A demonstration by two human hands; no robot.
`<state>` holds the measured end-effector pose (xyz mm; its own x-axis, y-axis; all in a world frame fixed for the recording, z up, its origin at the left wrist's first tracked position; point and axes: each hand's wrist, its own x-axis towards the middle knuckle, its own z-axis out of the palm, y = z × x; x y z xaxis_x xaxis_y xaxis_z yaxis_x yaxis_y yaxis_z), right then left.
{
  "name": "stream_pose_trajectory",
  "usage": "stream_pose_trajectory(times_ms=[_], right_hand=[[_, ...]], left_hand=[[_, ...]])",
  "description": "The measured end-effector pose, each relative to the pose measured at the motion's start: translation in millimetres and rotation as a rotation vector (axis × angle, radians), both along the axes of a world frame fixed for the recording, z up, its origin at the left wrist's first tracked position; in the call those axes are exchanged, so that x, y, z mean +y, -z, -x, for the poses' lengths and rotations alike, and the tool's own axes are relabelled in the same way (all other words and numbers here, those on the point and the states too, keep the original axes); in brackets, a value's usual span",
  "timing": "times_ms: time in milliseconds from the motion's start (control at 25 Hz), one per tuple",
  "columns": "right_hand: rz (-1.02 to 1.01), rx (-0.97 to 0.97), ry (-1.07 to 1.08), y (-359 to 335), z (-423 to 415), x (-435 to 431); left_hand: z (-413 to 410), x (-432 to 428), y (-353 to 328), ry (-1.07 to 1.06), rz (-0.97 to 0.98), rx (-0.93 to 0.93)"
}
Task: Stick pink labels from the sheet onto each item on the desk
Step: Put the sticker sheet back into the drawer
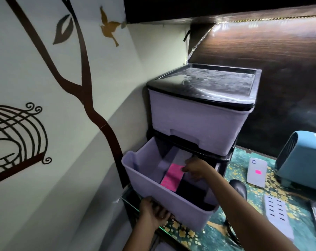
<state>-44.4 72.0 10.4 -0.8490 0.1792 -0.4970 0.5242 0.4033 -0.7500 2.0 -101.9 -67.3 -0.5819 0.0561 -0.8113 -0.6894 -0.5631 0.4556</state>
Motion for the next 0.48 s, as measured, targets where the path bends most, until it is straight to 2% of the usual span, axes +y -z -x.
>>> stream_pose_trajectory(times_ms=[80, 160, 240, 360, 480], right_hand=[[-0.247, 0.124, -0.134, -8.0, -8.1, 2.0], [-0.235, 0.346, -0.187, -11.7, -24.1, 5.7], [-0.088, 0.538, -0.088, -18.5, -55.2, 8.5], [0.006, 0.750, 0.188, -18.4, -99.1, 26.3], [0.078, 0.857, 0.389, -13.3, -127.9, 47.4]], left_hand=[[5.2, 6.4, -1.0, -0.133, 0.097, 0.065], [4.8, 19.2, -10.9, -0.187, 0.183, 0.188], [7.7, 31.1, -10.1, -0.261, 0.225, 0.235], [12.8, 47.2, -2.8, -0.394, 0.292, 0.367], [0.5, 69.2, -11.2, -0.348, 0.221, 0.540]])
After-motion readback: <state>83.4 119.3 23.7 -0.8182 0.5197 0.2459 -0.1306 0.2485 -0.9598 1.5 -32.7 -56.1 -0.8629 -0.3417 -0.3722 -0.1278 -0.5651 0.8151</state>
